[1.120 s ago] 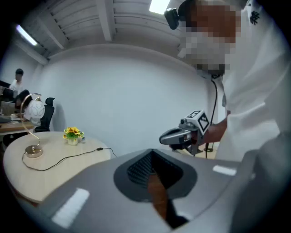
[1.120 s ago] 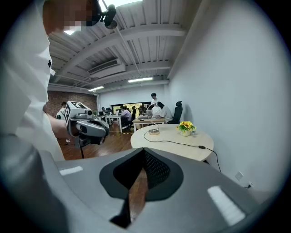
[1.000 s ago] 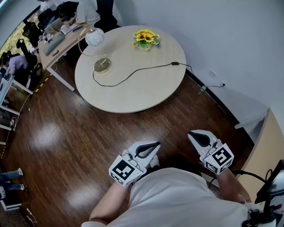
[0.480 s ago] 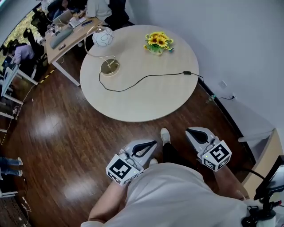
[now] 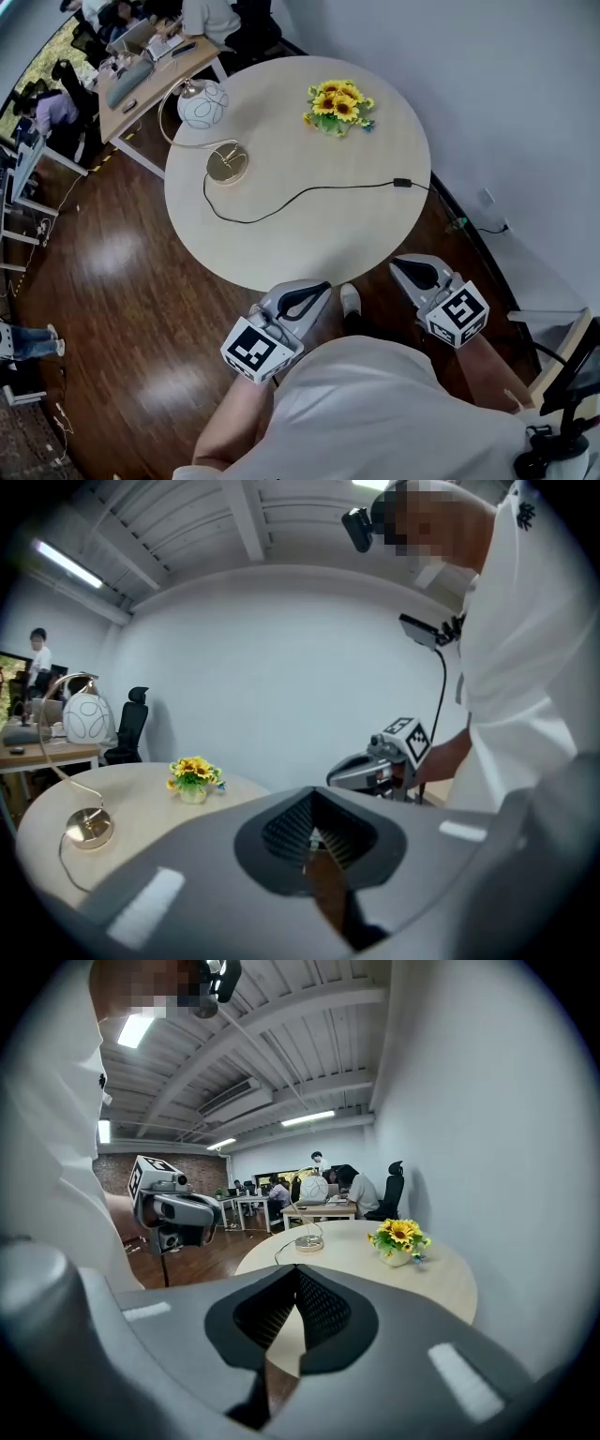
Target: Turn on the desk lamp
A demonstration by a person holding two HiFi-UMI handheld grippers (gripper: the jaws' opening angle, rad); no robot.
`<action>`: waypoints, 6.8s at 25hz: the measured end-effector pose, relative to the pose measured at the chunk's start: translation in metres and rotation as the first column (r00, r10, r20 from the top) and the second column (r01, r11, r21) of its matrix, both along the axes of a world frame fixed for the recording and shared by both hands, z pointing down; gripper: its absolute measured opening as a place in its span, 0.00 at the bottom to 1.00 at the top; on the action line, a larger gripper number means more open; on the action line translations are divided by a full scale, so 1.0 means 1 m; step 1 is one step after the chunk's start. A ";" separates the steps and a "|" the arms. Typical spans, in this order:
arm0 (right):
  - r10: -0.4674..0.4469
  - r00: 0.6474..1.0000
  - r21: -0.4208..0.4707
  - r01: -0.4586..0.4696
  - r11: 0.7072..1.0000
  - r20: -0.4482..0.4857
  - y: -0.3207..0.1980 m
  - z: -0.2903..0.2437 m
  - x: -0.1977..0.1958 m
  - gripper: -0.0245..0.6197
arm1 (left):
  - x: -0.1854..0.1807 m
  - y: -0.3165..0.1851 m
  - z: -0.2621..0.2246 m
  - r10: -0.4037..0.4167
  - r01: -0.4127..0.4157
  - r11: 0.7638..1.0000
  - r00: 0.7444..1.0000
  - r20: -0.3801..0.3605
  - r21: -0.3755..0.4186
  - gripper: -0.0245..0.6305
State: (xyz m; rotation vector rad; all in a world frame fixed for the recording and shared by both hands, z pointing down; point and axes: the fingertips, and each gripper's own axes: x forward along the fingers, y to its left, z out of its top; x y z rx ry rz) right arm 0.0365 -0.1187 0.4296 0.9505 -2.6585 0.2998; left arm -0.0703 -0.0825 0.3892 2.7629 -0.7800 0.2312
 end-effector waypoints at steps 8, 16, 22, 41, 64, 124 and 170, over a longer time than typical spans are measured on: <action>-0.016 1.000 -0.038 0.016 0.999 -0.010 -0.077 0.031 0.037 0.04 | 0.032 -0.061 -0.007 -0.048 0.048 0.999 0.999 0.009 0.010 0.06; 0.037 0.995 -0.102 -0.046 0.994 -0.095 -0.137 0.087 0.069 0.04 | 0.020 -0.088 -0.004 -0.073 0.073 0.997 0.997 0.031 0.003 0.06; 0.093 0.974 -0.165 -0.129 0.978 -0.207 -0.178 0.142 0.100 0.04 | 0.007 -0.107 -0.008 -0.082 0.082 0.997 0.996 0.029 -0.004 0.06; 0.078 0.892 -0.290 -0.227 0.930 -0.445 -0.250 0.253 0.150 0.04 | -0.024 -0.138 -0.001 -0.139 0.140 0.990 0.989 0.043 -0.033 0.06; 0.011 0.846 -0.334 -0.222 0.916 -0.533 -0.266 0.281 0.145 0.04 | -0.035 -0.154 0.008 -0.164 0.167 0.984 0.985 0.050 -0.062 0.06; 0.132 0.970 -0.104 -0.155 0.982 -0.203 -0.066 0.114 0.076 0.04 | 0.012 -0.002 -0.010 -0.038 0.038 0.999 0.997 0.064 0.005 0.06; 0.253 0.967 0.131 -0.254 0.958 0.023 0.426 -0.044 0.078 0.05 | 0.058 0.428 -0.007 0.190 -0.190 0.982 0.982 0.004 0.020 0.06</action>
